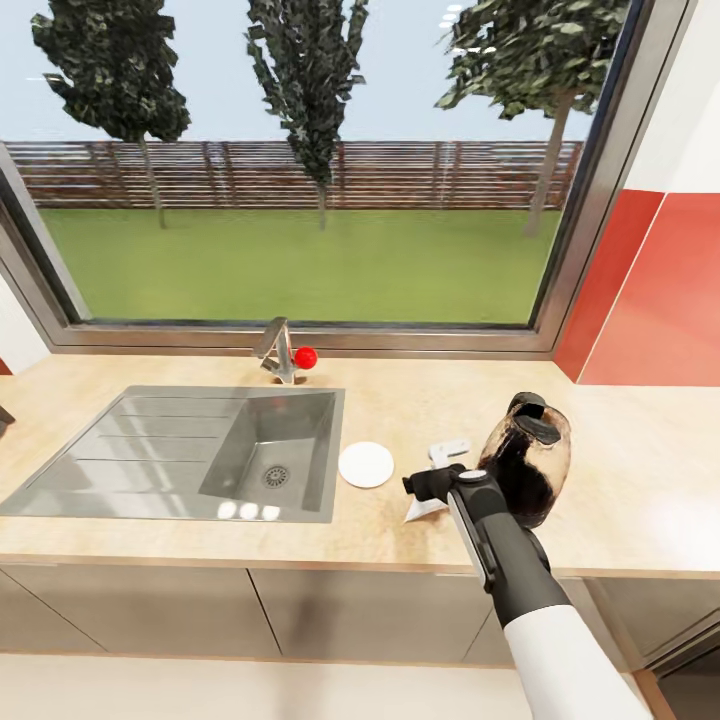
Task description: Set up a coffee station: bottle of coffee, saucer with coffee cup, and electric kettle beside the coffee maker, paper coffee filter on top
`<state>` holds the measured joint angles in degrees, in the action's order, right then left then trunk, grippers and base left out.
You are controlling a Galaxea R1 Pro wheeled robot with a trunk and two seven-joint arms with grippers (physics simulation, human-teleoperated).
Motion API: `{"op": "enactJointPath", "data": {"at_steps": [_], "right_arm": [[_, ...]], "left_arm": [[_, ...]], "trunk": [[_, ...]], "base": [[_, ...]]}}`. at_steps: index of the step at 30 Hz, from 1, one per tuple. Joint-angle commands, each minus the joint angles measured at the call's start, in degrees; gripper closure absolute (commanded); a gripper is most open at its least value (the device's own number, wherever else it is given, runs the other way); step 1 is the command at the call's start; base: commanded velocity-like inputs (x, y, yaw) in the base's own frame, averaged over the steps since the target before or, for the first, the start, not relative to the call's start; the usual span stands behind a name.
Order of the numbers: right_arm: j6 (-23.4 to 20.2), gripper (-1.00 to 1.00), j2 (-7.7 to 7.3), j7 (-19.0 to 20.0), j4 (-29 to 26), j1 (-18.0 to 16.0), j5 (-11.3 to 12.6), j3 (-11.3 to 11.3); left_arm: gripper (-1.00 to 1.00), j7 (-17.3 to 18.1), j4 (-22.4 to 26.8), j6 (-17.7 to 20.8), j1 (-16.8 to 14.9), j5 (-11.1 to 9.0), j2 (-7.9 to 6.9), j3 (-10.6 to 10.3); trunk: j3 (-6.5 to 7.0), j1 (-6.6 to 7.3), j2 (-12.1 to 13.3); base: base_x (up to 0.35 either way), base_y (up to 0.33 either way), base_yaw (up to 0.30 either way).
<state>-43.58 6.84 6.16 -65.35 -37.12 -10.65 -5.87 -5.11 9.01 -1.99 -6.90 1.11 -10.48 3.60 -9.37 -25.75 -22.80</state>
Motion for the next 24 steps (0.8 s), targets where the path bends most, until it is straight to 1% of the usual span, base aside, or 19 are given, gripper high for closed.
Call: {"op": "enactJointPath", "data": {"at_steps": [1, 7, 24], "right_arm": [[-0.27, -1.00, 0.02, 0.51, 0.35, -0.05, -0.60, 0.03], [-0.27, -1.00, 0.02, 0.52, 1.94, -0.04, -0.52, 0.06], [-0.27, -1.00, 0.02, 0.52, 2.27, -0.06, -0.51, 0.01]], "left_arm": [[-1.00, 0.00, -0.05, -0.21, -0.04, 0.12, 0.02, 0.35], [-1.00, 0.00, -0.05, -0.21, -0.04, 0.12, 0.02, 0.34], [-1.00, -0.04, -0.05, -0.22, -0.04, 0.12, 0.02, 0.35]], "trunk": [[-0.12, -0.03, -0.12], [-0.12, -0.03, -0.12], [-0.12, -0.03, -0.12]], "base": [[0.000, 0.000, 0.000], [0.000, 0.000, 0.000], [0.000, 0.000, 0.000]]}}
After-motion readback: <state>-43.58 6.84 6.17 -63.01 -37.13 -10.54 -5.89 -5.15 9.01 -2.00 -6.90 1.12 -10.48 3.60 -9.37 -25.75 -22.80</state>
